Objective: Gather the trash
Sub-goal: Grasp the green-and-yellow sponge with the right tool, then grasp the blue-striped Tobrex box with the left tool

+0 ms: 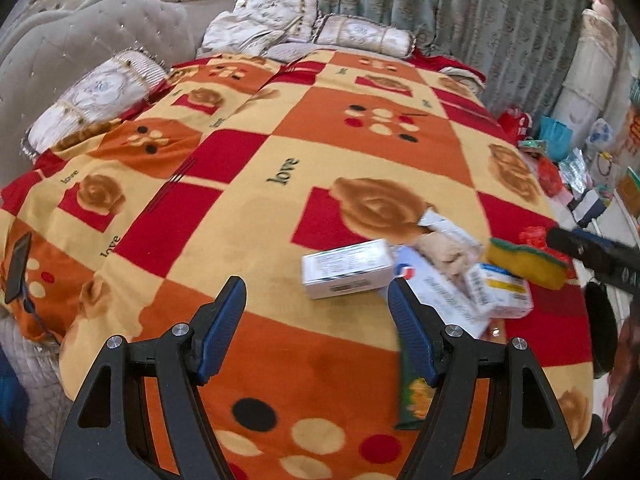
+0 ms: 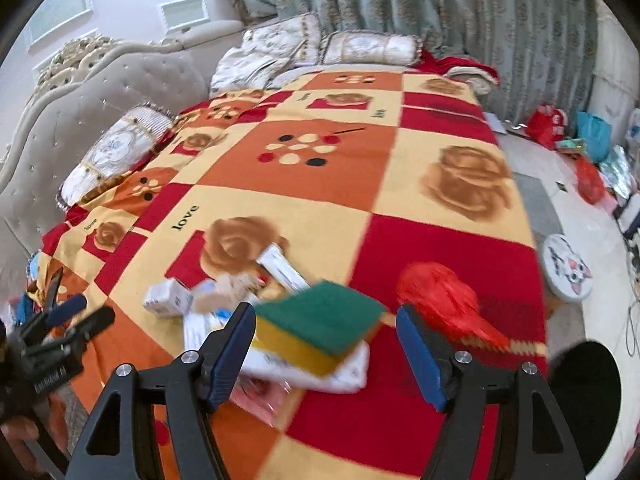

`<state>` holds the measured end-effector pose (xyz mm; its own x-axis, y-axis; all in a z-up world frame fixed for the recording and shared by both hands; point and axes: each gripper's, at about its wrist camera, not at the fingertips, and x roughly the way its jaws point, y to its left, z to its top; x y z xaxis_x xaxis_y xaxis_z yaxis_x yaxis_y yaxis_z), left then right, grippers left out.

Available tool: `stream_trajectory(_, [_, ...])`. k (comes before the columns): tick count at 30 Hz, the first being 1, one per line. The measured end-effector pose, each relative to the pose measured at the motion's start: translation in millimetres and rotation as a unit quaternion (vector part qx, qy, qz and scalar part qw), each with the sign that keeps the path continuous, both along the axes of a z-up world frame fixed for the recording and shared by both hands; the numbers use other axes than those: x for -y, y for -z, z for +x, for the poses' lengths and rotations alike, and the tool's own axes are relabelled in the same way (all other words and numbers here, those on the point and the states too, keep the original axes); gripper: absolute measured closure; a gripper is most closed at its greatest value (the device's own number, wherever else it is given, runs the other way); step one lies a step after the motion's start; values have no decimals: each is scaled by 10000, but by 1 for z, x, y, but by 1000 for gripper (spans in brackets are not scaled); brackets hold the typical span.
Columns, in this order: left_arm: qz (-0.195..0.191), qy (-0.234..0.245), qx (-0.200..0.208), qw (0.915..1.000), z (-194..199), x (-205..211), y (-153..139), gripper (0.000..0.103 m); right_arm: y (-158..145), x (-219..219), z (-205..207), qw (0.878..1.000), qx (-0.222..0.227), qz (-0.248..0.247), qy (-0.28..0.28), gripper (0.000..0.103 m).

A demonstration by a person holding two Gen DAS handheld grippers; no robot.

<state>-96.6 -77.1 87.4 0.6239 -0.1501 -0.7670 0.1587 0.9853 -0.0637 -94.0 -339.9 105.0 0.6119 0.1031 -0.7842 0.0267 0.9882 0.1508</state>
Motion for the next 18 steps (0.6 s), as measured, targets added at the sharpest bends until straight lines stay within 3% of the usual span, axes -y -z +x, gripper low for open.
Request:
stream_trajectory(5, [77,94,-169,9998,14,-9,17,30,24,-6,19,9985,-455,30,-306,35])
stream_trajectory(7, [27,189,-209,9996,21,-12,22,30,28,2,9,9984,-497,-91,-243,44])
stream_trajectory(14, [-227,-116,-279,9993,55,-27,29,30,50,34,-40,9934,-936,-588,-310,45])
stream_trajectory(18, [-103,-375,-299,9988,85,-24,36,30,54,54,-57,9942,-1021,-277,-167,45])
